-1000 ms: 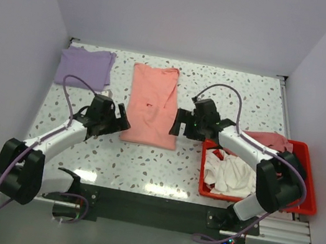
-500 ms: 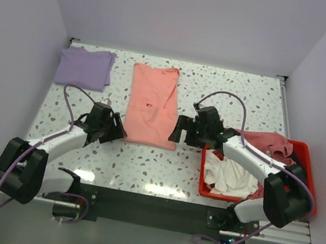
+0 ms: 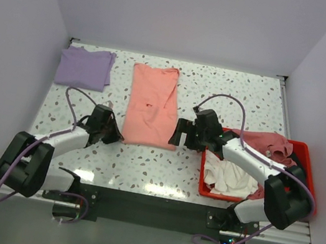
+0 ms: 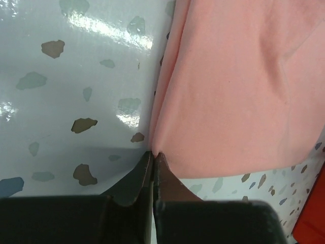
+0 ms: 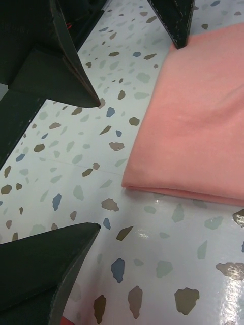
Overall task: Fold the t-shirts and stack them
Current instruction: Fold the tshirt
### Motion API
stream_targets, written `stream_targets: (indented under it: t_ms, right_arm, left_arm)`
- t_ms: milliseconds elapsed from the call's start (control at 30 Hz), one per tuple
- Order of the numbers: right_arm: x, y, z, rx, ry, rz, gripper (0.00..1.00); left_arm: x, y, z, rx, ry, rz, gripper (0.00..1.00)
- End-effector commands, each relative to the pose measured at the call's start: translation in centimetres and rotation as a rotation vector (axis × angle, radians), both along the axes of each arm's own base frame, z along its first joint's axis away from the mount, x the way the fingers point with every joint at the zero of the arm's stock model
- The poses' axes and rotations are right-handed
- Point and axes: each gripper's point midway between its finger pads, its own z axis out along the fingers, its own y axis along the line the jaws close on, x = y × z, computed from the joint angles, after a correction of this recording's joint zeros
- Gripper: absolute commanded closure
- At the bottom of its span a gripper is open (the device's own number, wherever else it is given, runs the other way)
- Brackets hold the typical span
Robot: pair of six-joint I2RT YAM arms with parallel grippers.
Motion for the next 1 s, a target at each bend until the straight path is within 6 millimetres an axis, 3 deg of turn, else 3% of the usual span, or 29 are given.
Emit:
stream_targets:
  t_ms: [0, 333, 500, 633, 967]
  right_arm:
    - [0.4, 0.2, 1.1, 0.005, -0.049, -0.006, 0.01]
    - [0.1, 2.1, -0.9, -0.130, -0.050, 0.072, 0.02]
    - [-0.9, 2.9, -2.2, -0.142, -0.020, 0.123, 0.06]
    - [-1.4, 3.5, -3.0, -0.134, -0.003, 0.136, 0.21]
    - [-1.7, 4.0, -4.7, -0.162, 0.030, 0.147, 0.42]
  left_arm:
    - [-1.1, 0.0, -0.7, -0.012, 0.011, -0.018, 1.00]
    - [-3.4, 1.8, -1.4, 0.041, 0.010, 0.025, 1.00]
    - [-3.9, 2.2, -1.6, 0.051, 0.018, 0.029, 1.00]
    - [-4.1, 2.4, -1.7, 0.056, 0.020, 0.034, 1.00]
    - [-4.1, 2.5, -1.5, 0.058, 0.016, 0.040, 1.00]
